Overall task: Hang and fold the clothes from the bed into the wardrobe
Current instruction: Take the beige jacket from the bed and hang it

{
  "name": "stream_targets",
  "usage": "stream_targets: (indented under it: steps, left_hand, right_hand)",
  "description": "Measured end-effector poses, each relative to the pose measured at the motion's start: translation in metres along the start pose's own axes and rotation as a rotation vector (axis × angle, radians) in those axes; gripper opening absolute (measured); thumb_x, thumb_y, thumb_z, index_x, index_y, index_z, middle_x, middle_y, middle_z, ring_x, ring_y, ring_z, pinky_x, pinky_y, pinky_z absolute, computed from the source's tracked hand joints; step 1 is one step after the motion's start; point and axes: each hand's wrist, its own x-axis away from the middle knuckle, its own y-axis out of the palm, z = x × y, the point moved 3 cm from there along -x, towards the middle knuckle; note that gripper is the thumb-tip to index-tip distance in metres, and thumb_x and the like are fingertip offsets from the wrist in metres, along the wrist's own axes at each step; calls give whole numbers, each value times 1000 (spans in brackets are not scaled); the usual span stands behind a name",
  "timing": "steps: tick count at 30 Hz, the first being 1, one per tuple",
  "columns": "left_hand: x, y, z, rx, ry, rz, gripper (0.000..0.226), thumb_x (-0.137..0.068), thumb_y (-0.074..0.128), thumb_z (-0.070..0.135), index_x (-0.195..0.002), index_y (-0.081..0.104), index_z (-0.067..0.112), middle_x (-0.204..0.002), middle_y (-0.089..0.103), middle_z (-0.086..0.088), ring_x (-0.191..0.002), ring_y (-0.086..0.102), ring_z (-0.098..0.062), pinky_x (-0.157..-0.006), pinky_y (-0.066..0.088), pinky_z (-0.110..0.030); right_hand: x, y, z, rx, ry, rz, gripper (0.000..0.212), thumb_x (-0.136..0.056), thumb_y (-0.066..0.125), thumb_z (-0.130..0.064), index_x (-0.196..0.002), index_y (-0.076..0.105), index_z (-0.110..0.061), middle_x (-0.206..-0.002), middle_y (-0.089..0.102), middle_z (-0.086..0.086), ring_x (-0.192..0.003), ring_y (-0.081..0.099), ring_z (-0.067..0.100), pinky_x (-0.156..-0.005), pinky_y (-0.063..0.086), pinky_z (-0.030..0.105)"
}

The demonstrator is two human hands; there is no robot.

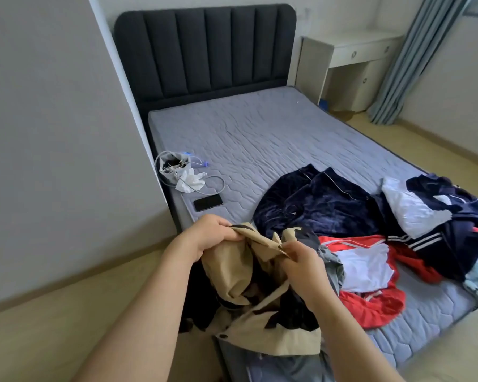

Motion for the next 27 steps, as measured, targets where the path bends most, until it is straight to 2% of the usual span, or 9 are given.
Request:
stream_targets:
  steps: [3, 6, 9, 12, 15, 17, 21, 24, 27]
  left_hand:
    - [-4, -6, 2, -254, 239, 403, 13, -70, 75, 13, -76, 67, 22, -80, 63, -1, -81, 59, -23, -76, 47, -33]
    - [10, 14, -2, -474, 357, 764, 24, -76, 67, 13, -97, 57, 20, -100, 50, -3, -87, 55, -26, -66, 41, -32]
    - [5, 41, -12, -332, 397, 444, 22, -81, 56, 9, -100, 47, 16, -112, 45, -6, -97, 49, -25, -79, 39, -28]
    - [-3, 55, -20, -526, 369, 39, 44, -76, 60, 21, -115, 40, 18, -129, 27, -3, -121, 28, -22, -100, 28, -27]
    - [-9, 58, -29, -768, 344, 28, 74, -74, 63, 35, -134, 23, 20, -144, 12, -1, -130, 19, -25, -104, 30, -39]
    - [-10, 59, -33, -848, 360, 148, 62, -83, 54, 28, -136, 24, 18, -146, 17, -7, -130, 25, -28, -102, 35, -39]
    - [-17, 42, -33, -527, 238, 368, 28, -86, 39, 5, -108, 53, 15, -113, 58, -10, -107, 54, -32, -82, 42, -35]
    - [-22, 20, -29, -41, 33, 352, 22, -84, 43, 5, -74, 56, 20, -83, 60, -8, -80, 56, -27, -71, 47, -33]
    - [-17, 6, -9, 416, -62, 199, 31, -87, 35, -5, -71, 52, 15, -63, 54, -8, -57, 53, -22, -58, 48, -28]
  right_hand:
    - [-4, -4, -9, -371, 156, -73, 32, -89, 54, -9, -67, 72, -23, -67, 68, -1, -69, 60, 14, -64, 48, 25]
    - [-11, -4, -19, -533, 266, -57, 32, -93, 50, -14, -70, 72, -20, -66, 70, -1, -65, 63, 13, -57, 53, 23]
    - [-20, -10, -29, -616, 273, -17, 27, -94, 48, -14, -79, 70, -17, -68, 70, 0, -63, 64, 11, -52, 51, 19]
    - [-25, -17, -34, -649, 252, -12, 29, -95, 48, -16, -74, 68, -17, -61, 69, -1, -57, 63, 8, -48, 51, 18]
    - [-27, -19, -39, -651, 244, -15, 32, -94, 49, -16, -69, 68, -19, -58, 68, -3, -59, 62, 10, -50, 50, 20]
    - [-28, -20, -42, -647, 244, -23, 33, -94, 49, -16, -67, 68, -18, -58, 68, -2, -60, 63, 11, -50, 51, 20]
    - [-25, -26, -41, -622, 228, 5, 27, -93, 53, -20, -71, 69, -17, -69, 70, 4, -67, 65, 15, -59, 55, 26]
    - [-25, -35, -34, -487, 175, 135, 17, -89, 58, -20, -76, 68, -20, -77, 68, 4, -76, 63, 19, -72, 53, 35]
    - [-25, -40, -31, -348, 145, 218, 16, -87, 61, -19, -72, 65, -21, -70, 64, 2, -70, 58, 19, -64, 49, 32]
